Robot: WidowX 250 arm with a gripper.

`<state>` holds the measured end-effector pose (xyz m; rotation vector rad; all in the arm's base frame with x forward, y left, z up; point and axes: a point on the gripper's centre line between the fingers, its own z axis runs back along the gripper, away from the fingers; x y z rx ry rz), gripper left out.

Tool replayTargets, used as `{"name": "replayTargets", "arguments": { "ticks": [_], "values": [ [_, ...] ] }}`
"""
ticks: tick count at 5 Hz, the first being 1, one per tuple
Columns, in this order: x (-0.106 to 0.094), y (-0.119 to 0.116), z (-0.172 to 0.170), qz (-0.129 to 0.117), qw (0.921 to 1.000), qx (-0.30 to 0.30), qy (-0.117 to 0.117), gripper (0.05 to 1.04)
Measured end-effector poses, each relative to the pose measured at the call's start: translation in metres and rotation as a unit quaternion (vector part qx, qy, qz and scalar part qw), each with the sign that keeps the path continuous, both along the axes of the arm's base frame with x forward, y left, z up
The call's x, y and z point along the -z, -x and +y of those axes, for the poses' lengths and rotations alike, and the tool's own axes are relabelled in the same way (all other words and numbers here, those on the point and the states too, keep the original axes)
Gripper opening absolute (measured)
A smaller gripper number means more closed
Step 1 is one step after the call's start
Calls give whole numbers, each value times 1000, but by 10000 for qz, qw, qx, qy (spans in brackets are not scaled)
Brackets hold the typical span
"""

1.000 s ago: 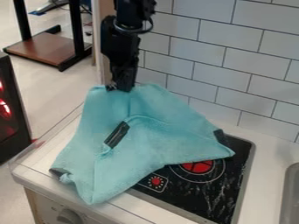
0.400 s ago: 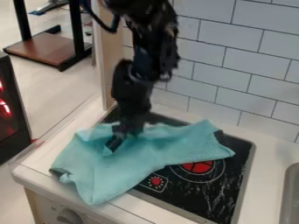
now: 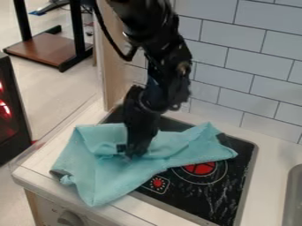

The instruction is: Fold the cloth from left to right

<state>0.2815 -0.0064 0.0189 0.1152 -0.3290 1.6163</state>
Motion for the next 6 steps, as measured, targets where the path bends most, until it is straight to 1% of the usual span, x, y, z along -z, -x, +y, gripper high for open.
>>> {"name": "replayTargets", "arguments": {
  "ticks": [1, 2, 3, 4, 5, 6],
  "values": [
    [2, 2, -3, 96, 9999, 51, 120, 78],
    [2, 7, -5, 291, 9993, 119, 204, 232],
    [-1, 3, -4, 281, 9991, 113, 296, 506],
    [-4, 0, -7, 350, 9985, 141, 395, 808],
    [-21, -8, -3, 221, 9985, 106, 488, 1013],
    [-41, -13, -2, -2, 9988, 53, 485, 1009]
  ]
}}
